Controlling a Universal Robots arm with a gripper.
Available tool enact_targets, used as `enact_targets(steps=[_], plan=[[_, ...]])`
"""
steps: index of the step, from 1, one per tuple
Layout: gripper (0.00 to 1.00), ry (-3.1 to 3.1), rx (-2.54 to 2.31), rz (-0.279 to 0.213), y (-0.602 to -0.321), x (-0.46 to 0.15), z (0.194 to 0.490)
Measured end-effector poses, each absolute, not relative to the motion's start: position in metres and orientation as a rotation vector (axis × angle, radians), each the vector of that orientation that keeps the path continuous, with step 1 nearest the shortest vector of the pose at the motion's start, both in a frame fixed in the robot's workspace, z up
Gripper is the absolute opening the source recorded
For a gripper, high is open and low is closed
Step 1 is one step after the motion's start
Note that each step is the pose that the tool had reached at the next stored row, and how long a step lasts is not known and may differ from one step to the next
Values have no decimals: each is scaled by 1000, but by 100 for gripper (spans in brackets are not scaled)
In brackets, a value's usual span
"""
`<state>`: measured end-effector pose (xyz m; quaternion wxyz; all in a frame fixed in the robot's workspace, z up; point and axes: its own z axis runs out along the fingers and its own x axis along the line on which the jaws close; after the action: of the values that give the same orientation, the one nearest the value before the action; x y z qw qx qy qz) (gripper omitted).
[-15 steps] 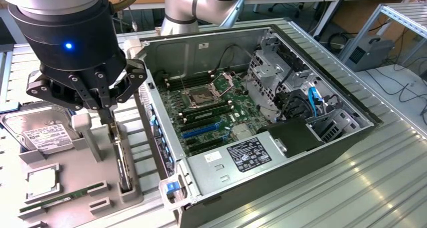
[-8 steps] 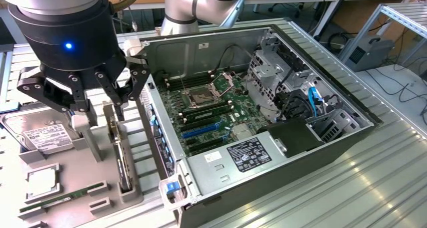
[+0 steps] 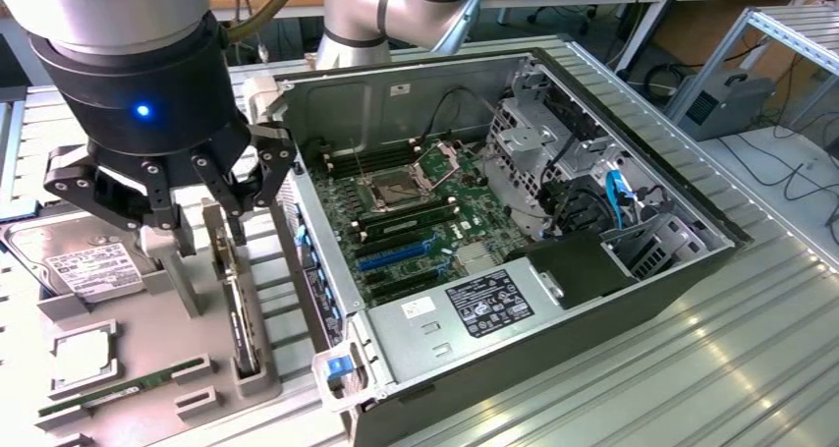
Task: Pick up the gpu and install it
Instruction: 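Pick up the gpu and move the gpu toward the slot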
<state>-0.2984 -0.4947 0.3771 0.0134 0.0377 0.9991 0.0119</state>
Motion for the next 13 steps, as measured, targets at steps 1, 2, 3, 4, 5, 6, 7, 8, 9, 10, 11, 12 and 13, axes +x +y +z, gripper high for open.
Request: enact_targets(steps=[1, 2, 3, 4, 5, 6, 7, 8, 9, 10, 11, 12, 13], plan=[[42, 3112, 117, 37, -495, -298, 375], [42, 3112, 118, 37, -495, -298, 374], [42, 3112, 118, 37, -495, -298, 372], [42, 3112, 118, 37, -495, -298, 369], [42, 3112, 118, 37, -495, -298, 366], [42, 3112, 118, 37, -495, -298, 361], [42, 3112, 118, 37, -495, -298, 358], [42, 3112, 118, 37, -495, -298, 355], [42, 3112, 118, 37, -495, -298, 354], [42, 3112, 118, 37, -495, -298, 352], [42, 3112, 118, 37, -495, -298, 349], [42, 3112, 118, 37, -495, -298, 347], [42, 3112, 118, 37, -495, -298, 345]])
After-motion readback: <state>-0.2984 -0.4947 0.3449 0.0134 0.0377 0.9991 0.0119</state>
